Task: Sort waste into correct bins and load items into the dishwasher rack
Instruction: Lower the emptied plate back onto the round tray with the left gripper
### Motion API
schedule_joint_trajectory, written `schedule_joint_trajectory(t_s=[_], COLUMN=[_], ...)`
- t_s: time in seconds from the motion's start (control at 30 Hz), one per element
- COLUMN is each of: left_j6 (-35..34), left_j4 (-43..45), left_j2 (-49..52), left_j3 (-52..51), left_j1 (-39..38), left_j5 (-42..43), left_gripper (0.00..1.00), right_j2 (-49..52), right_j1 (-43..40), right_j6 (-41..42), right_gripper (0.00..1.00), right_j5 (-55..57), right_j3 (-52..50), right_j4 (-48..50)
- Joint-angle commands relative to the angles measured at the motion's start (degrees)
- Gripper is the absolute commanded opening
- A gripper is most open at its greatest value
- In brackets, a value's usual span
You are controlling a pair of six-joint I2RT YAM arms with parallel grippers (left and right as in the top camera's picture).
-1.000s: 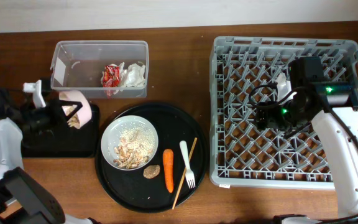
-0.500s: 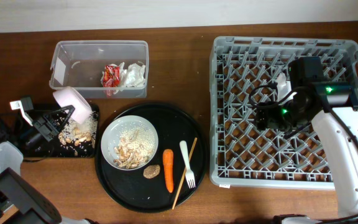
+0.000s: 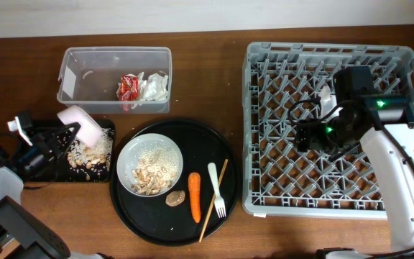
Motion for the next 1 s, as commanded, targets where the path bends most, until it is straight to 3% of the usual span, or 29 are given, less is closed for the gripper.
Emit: schedule_joint_trajectory(t_s=[0.0,0.03,0.07,0.13,0.2,0.33,0.47,0.57,0.7,0.77,0.8,0.83,0.87,0.97], left_j6=[0.55,-3.17,-2.01,-1.22,-1.25,-1.25,-1.53,-3.78,-3.82,-3.82,-3.8,-3.58,-3.61,-3.61], left_j4=[2.93,2.51,2.49,2.25,1.68,-7.54,-7.48,-4.13,0.61,1.44,1.68,1.44,0.57,-9.07], left_j2=[-2.43,-2.43,-2.47,-5.09,-9.79,-18.16,-15.67,-11.19,-5.62,-5.25,-5.25,-5.31,-5.7,-9.44], left_j3=[-0.04,-0.04,-0.04,-0.04,-0.04,-0.04,-0.07,-0.07,-0.07,-0.07,-0.02,0.13,0.37,1.53], left_j1=[-1.66,-1.6,-2.29,-7.89,-15.52,-38.88,-62.25,-72.24,-74.99,-75.03,-75.03,-74.86,-74.86,-73.13], left_j5=[3.37,-0.46,3.72,2.89,-3.37,-37.29,-59.87,-69.48,-69.79,-69.79,-69.79,-69.81,-70.1,-76.74], left_gripper=[0.0,0.0,0.0,0.0,0.0,0.0,0.0,0.0,0.02,0.16,0.27,0.48,0.55,0.59], right_j2=[-0.17,-0.17,-0.17,-0.17,-0.17,-0.17,-0.17,-0.17,-0.17,-0.17,-0.17,-0.17,-0.17,-0.17], right_j1=[0.52,0.52,0.52,0.52,0.52,0.52,0.52,0.52,0.52,0.52,0.52,0.52,0.52,0.52], right_j6=[-0.61,-0.61,-0.61,-0.59,-0.61,-0.59,-0.59,-0.59,-0.59,-0.59,-0.59,-0.61,-0.61,-0.61], right_gripper=[0.84,0.84,0.84,0.84,0.84,0.84,0.84,0.84,0.84,0.84,0.84,0.84,0.84,0.84], right_j5=[0.11,0.13,0.11,0.11,0.11,0.09,0.07,0.07,0.07,0.07,0.07,0.09,0.09,0.11], right_j3=[0.02,0.02,0.02,0.02,0.02,0.02,0.02,0.02,0.02,0.02,0.02,0.02,0.02,0.02], right_j4=[-0.07,-0.02,-0.02,-0.11,-0.11,-0.04,-0.07,-0.13,-0.24,-0.24,-0.26,-0.31,-0.48,-0.61])
